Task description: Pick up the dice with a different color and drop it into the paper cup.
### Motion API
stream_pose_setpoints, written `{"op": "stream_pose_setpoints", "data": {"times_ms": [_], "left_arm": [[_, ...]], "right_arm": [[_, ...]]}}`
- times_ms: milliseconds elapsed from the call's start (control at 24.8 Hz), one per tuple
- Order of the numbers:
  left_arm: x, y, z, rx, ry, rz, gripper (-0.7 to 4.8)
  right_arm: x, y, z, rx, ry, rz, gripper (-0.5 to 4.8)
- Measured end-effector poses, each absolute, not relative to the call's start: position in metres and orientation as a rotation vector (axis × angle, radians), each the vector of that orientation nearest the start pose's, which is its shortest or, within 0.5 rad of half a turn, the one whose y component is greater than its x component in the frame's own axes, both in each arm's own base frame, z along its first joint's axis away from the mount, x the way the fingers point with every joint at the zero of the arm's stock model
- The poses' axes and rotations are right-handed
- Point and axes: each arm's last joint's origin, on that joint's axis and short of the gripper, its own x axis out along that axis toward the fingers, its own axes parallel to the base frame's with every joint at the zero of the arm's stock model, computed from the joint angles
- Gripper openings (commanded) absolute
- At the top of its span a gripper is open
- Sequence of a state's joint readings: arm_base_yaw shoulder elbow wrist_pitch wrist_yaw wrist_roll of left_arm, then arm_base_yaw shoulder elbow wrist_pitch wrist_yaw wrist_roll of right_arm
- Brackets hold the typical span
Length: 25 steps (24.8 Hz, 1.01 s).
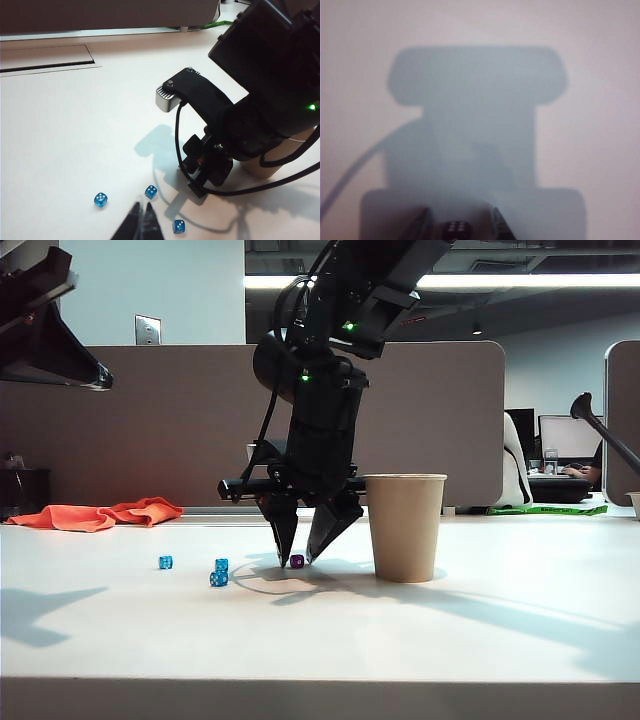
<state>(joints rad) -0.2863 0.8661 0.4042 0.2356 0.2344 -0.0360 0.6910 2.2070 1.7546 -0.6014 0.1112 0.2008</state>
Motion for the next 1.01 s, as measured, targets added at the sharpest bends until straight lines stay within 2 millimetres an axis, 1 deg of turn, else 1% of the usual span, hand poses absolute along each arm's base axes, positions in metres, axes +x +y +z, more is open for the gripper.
{"op": "stream_pose_setpoints", "data": {"times_ms": [40, 121, 242, 322, 362, 1007], "left_arm": [[0.1789, -0.0597, 0.2276, -0.029, 0.239, -0.514, -0.06], [0.1789, -0.0597, 0.2276, -0.029, 0.238, -0.515, -0.06], [0.1789, -0.0597, 0.2276, -0.029, 0.239, -0.514, -0.06], [0.1789, -0.0597, 0.2276, -0.029, 0.239, -0.514, -0.06], [0.1789, -0.0597, 0.2276, -0.029, 0.238, -0.514, -0.06], [0.1789, -0.0597, 0.2276, -0.029, 0.239, -0.514, -0.06]], "right_arm": [[0.3651, 0.2978, 0.1788, -0.237, 1.025, 0.421, 1.55], [0.365, 0.2979, 0.1788, -0.237, 1.025, 0.421, 1.37], [0.3645, 0.2985, 0.1788, -0.238, 1.025, 0.423, 1.31], [0.3642, 0.2989, 0.1788, -0.239, 1.025, 0.424, 1.01], [0.3641, 0.2991, 0.1788, -0.239, 1.025, 0.424, 0.98], [0.364, 0.299, 0.1787, -0.239, 1.025, 0.424, 0.8]]}}
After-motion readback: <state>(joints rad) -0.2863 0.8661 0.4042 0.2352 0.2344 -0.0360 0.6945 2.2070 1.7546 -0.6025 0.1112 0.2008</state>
